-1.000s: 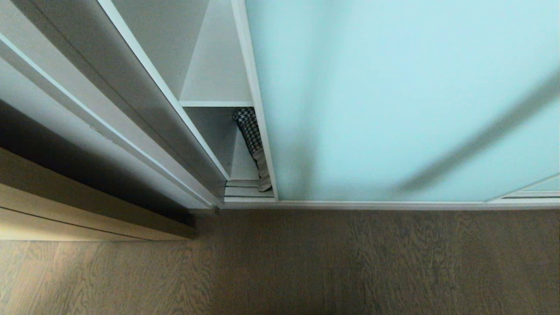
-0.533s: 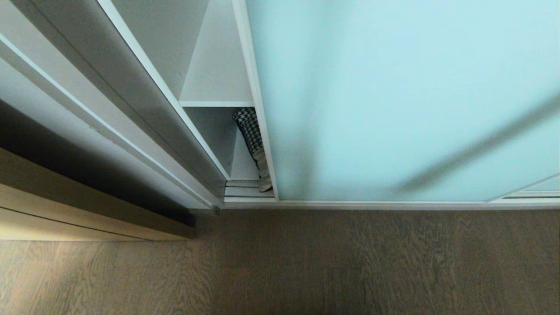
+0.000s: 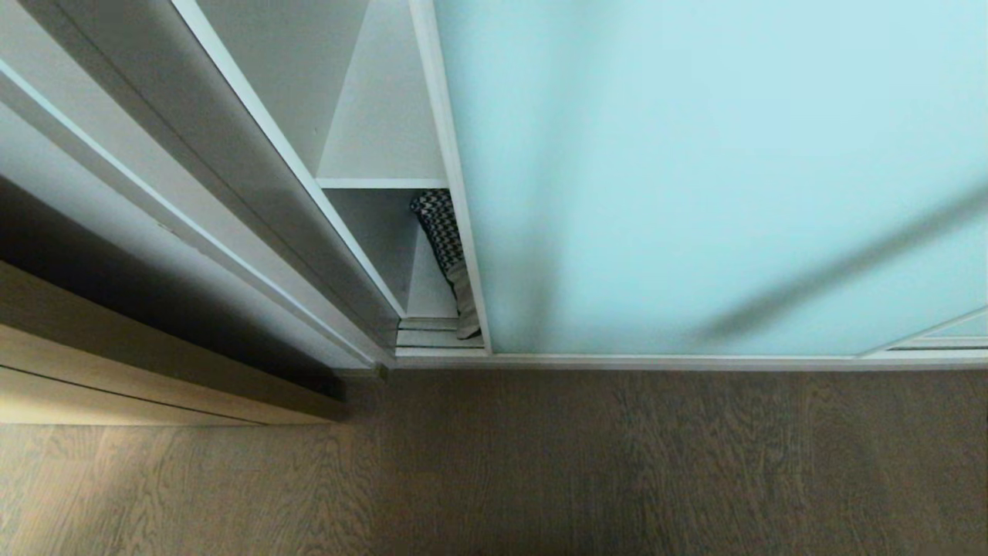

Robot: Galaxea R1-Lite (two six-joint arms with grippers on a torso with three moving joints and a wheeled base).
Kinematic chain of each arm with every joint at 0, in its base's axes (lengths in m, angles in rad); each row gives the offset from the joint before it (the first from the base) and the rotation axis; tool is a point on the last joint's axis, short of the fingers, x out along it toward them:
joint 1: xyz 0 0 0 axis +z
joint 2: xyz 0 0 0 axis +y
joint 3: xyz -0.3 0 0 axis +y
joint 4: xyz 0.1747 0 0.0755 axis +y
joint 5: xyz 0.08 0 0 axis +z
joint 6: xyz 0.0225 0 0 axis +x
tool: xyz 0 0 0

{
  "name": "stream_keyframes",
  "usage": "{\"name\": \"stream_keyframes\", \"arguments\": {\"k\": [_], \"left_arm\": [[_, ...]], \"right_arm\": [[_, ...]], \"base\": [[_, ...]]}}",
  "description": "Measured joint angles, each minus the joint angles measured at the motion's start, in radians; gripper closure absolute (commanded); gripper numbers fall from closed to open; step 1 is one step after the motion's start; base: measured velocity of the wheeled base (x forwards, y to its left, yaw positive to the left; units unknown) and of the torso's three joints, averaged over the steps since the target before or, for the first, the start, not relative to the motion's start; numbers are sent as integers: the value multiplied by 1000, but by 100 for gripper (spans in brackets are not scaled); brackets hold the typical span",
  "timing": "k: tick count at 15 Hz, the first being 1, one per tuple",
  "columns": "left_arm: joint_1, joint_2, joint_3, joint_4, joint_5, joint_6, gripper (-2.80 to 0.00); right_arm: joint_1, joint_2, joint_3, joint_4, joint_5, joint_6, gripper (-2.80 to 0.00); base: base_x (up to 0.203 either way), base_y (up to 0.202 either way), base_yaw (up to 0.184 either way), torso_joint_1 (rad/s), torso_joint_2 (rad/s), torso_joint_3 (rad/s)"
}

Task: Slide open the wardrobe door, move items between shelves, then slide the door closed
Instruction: Close the door

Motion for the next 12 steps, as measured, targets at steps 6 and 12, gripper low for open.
{"name": "stream_keyframes", "arguments": {"k": [6,12], "left_arm": [[0,0,0,0,0,0,0],[0,0,0,0,0,0,0]], "right_arm": [[63,19,-1,-4,-7,3,0],[146,73,-1,-85,-163,7,0]], "base": [[0,0,0,0,0,0],[0,0,0,0,0,0]]}}
